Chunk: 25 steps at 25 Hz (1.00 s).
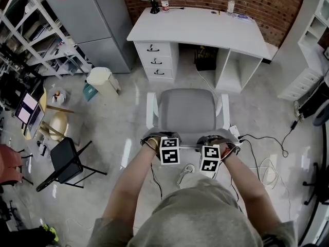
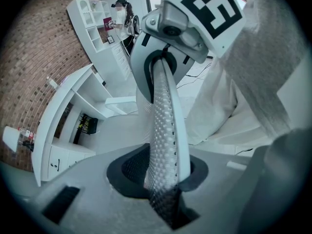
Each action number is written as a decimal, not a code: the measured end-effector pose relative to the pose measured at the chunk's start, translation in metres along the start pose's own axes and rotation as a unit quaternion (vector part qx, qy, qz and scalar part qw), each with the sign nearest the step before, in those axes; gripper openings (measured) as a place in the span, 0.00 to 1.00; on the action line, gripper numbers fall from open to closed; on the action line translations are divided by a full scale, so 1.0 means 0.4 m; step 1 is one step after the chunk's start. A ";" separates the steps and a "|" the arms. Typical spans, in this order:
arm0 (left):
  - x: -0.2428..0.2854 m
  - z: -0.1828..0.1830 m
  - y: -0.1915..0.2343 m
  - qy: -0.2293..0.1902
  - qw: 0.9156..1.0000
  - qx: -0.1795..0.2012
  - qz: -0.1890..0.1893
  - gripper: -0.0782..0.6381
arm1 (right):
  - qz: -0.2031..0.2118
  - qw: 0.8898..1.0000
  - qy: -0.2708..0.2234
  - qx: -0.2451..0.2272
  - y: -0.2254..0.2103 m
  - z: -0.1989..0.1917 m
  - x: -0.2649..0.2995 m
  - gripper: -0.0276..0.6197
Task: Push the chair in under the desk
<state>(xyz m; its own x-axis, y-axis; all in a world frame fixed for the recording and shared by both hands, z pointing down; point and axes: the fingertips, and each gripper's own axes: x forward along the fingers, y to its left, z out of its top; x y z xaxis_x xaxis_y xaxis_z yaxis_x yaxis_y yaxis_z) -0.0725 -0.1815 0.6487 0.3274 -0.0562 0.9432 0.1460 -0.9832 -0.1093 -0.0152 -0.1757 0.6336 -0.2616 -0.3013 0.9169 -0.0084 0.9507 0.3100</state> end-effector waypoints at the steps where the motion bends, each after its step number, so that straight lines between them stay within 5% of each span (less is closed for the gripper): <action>1: 0.000 0.000 0.012 0.000 1.000 0.001 0.001 0.24 | -0.001 1.000 0.000 0.000 -0.012 -0.002 0.002 0.06; 25: 0.021 -0.021 0.227 -0.003 1.000 0.019 0.000 0.24 | -0.021 1.000 0.005 0.004 -0.211 -0.038 0.063 0.06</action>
<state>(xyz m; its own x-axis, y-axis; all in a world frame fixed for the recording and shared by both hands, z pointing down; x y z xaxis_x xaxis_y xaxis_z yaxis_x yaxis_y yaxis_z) -0.0641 -0.2725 0.6494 0.3327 -0.0557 0.9414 0.1813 -0.9758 -0.1219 -0.0064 -0.2648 0.6344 -0.2504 -0.3414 0.9060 -0.0272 0.9379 0.3459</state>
